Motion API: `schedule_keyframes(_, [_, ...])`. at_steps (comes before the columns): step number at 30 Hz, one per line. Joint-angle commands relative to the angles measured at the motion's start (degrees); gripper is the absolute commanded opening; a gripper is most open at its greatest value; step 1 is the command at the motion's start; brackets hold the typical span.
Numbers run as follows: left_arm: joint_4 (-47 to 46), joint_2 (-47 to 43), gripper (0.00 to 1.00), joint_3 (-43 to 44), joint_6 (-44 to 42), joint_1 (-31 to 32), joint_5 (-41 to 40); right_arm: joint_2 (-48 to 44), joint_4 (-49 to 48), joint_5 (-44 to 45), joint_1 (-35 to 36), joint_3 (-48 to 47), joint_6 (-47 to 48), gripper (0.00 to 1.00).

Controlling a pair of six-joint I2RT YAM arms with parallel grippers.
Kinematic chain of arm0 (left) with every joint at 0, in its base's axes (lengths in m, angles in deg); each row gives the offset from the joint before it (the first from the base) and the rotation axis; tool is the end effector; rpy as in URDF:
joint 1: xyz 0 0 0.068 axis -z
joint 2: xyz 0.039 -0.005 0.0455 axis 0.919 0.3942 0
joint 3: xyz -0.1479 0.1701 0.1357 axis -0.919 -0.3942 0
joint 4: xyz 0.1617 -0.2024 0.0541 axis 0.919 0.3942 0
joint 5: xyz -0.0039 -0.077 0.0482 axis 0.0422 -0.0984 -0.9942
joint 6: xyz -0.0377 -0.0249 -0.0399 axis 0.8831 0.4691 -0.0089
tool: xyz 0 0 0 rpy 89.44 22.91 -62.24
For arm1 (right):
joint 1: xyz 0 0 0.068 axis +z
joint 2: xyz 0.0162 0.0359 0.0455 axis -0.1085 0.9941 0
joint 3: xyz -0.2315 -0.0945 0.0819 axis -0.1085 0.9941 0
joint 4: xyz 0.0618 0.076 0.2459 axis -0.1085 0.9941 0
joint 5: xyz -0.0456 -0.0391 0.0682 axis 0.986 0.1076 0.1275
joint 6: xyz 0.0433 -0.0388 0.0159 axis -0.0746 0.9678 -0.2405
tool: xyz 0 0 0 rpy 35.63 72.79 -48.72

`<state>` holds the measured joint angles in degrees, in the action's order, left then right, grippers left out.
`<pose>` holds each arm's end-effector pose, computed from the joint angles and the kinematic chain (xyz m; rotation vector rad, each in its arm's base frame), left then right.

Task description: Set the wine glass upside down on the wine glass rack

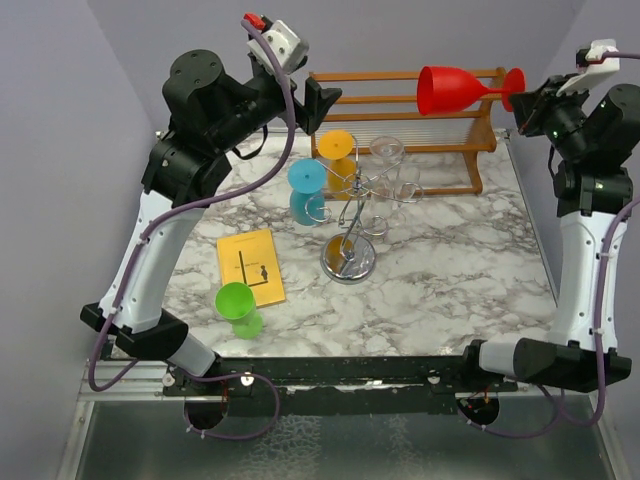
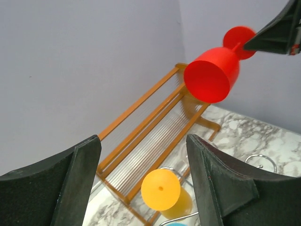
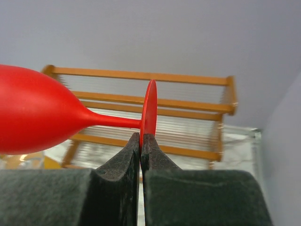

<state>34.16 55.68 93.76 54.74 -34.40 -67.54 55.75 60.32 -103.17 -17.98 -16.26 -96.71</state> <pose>0.2367 -0.1663 0.5842 0.7106 1.2404 -0.5923 0.2745 -0.0362 0.4988 -0.0698 1.6192 0.3506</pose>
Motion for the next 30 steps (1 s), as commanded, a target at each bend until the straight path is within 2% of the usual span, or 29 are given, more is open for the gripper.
schedule_keyframes(1, [2.8, -1.7, 0.78, 0.1, -4.4, 0.3, -6.2, -4.3, 3.8, 12.6, -0.3, -3.0, 19.7, 0.01])
schedule_keyframes(6, [3.7, -1.9, 0.81, 1.1, -6.3, 0.3, -8.8, -6.3, 7.8, 18.4, -0.3, -3.3, 30.6, 0.01])
schedule_keyframes(9, [3.9, -1.9, 0.81, 1.1, -7.4, 0.3, -9.8, -7.2, 10.1, 18.8, -0.3, -2.5, 36.7, 0.01])
schedule_keyframes(13, [4.1, -2.1, 0.81, 0.8, -8.4, 0.3, -10.9, -8.0, 15.3, 15.2, -0.3, -0.2, 47.0, 0.04])
schedule_keyframes(17, [4.2, -2.2, 0.81, 0.6, -9.1, 0.2, -11.3, -8.1, 19.7, 13.8, -0.3, 2.7, 55.5, 0.03])
schedule_keyframes(20, [4.2, -2.2, 0.81, 0.2, -9.5, 0.1, -11.6, -8.2, 25.3, 10.9, -0.2, 4.2, 65.8, 0.01])
schedule_keyframes(25, [4.2, -2.3, 0.81, 0.0, -10.0, -0.1, -11.8, -7.8, 29.1, 5.3, -0.2, 5.4, 72.2, 0.01])
schedule_keyframes(30, [4.3, -2.2, 0.81, 0.0, -10.3, -0.4, -12.0, -6.8, 34.1, -5.4, -0.1, 4.1, 78.4, 0.01])
